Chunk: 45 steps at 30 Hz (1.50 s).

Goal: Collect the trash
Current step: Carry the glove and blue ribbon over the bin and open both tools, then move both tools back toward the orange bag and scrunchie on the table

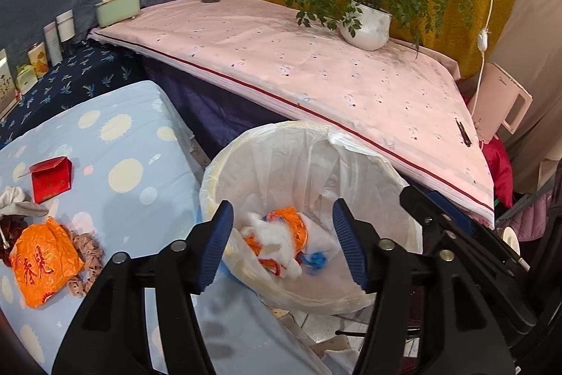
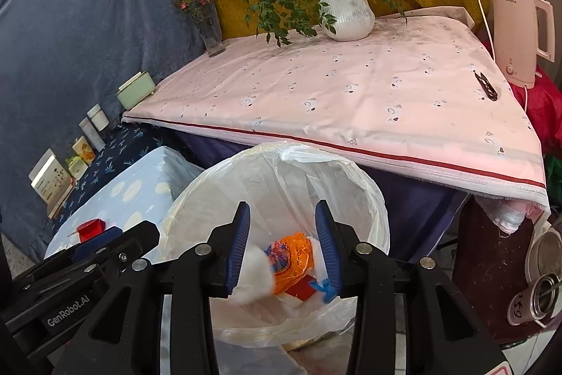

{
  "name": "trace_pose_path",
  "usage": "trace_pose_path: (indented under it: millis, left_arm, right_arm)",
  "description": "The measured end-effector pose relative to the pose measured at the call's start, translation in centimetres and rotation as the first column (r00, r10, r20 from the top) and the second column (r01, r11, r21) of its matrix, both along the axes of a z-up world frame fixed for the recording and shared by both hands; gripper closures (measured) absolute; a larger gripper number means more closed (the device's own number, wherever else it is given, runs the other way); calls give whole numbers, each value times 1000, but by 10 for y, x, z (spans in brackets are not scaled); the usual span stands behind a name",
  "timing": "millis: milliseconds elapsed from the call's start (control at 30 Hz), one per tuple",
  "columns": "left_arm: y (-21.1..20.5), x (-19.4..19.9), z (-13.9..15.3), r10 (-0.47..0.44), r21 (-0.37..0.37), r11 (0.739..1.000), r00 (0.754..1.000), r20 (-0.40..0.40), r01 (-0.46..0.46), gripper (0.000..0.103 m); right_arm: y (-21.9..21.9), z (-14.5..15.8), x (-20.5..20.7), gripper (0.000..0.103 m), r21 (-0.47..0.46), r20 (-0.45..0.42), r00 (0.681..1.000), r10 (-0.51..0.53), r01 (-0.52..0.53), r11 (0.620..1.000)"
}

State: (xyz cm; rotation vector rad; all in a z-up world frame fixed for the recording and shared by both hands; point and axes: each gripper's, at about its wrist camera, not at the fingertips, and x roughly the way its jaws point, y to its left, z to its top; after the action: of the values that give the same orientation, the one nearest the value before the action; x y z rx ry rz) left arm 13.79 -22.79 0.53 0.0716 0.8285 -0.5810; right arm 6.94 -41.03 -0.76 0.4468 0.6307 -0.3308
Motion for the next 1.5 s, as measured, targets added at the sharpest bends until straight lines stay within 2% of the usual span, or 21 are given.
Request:
trace_pose_path:
  millis: [300, 433, 667, 767, 900, 1133, 1500]
  left_arm:
    - [22, 4, 0, 60, 4, 998, 998, -8, -60, 41]
    - [39, 5, 1, 105, -11, 994, 994, -13, -105, 31]
    - [78, 10, -2, 189, -19, 982, 981, -33, -190, 30]
    - [97, 12, -3, 230, -16, 973, 973, -36, -231, 27]
    - [126, 15, -7, 284, -14, 958, 958, -48, -285, 23]
    - [172, 23, -17, 374, 0, 927, 924, -78, -375, 18]
    - [220, 29, -34, 453, 8, 891, 885, -106, -455, 18]
  right_arm:
    - [13, 6, 1, 64, -5, 4, 1000, 24, -24, 1000]
    - [25, 11, 2, 58, -15, 8, 999, 46, -46, 999]
    - [54, 16, 8, 57, -19, 8, 995, 95, -95, 995]
    - [68, 17, 12, 57, -23, 3, 993, 119, -119, 993]
    - [90, 17, 18, 51, -28, -3, 989, 149, -149, 988]
    - [128, 14, 30, 51, -40, -27, 976, 215, -216, 976]
    - [178, 6, 47, 51, -46, -62, 953, 295, -298, 953]
